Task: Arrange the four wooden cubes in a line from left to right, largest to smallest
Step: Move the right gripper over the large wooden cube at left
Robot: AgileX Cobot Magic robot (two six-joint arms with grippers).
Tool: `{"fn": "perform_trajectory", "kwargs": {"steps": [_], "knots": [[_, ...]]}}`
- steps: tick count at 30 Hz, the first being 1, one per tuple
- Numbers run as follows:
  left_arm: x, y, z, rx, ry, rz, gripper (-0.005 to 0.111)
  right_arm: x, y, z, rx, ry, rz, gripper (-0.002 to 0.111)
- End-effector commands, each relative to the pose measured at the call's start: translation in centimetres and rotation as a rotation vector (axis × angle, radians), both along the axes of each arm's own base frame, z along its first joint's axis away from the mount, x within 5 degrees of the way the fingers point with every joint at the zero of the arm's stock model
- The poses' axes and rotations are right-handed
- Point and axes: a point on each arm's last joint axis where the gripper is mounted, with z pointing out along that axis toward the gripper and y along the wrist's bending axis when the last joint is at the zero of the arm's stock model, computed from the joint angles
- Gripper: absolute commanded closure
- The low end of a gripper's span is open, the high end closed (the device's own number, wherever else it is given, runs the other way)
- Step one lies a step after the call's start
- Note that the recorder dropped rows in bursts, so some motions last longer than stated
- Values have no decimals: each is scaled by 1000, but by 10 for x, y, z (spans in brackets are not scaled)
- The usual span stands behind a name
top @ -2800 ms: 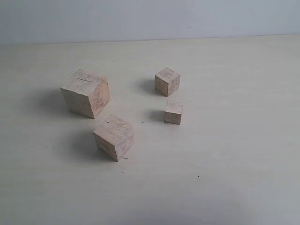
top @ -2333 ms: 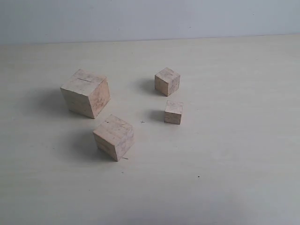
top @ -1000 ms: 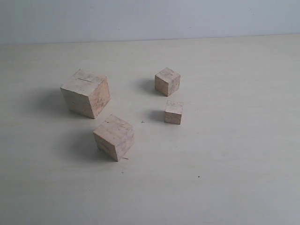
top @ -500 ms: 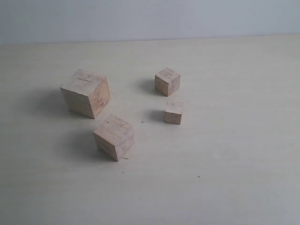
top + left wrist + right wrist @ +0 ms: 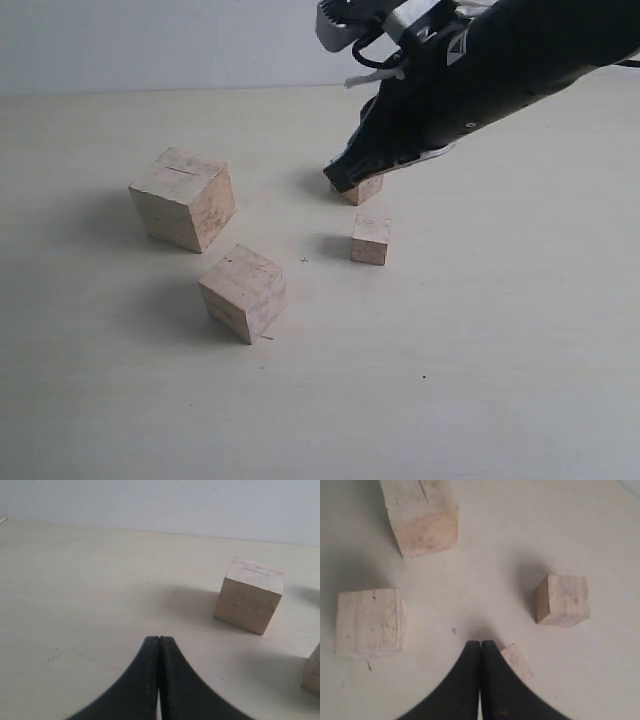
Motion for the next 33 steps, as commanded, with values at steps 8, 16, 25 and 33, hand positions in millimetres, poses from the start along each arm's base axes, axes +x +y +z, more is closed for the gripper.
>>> {"fn": "perform_trajectory", "kwargs": {"steps": [8,16,25,33], "knots": [[0,0,1,-1,-13,-6,107,24,20,11,289,-183,-124,108],[0,0,1,-1,-13,-6,107,37,26,2,380,-211,-209,108],[0,0,1,-1,-13,-6,107,55,50,-26,162,-193,-45,97],[0,0,1,-3,-13,-6,107,56,96,-17,140,-241,99,20]]}}
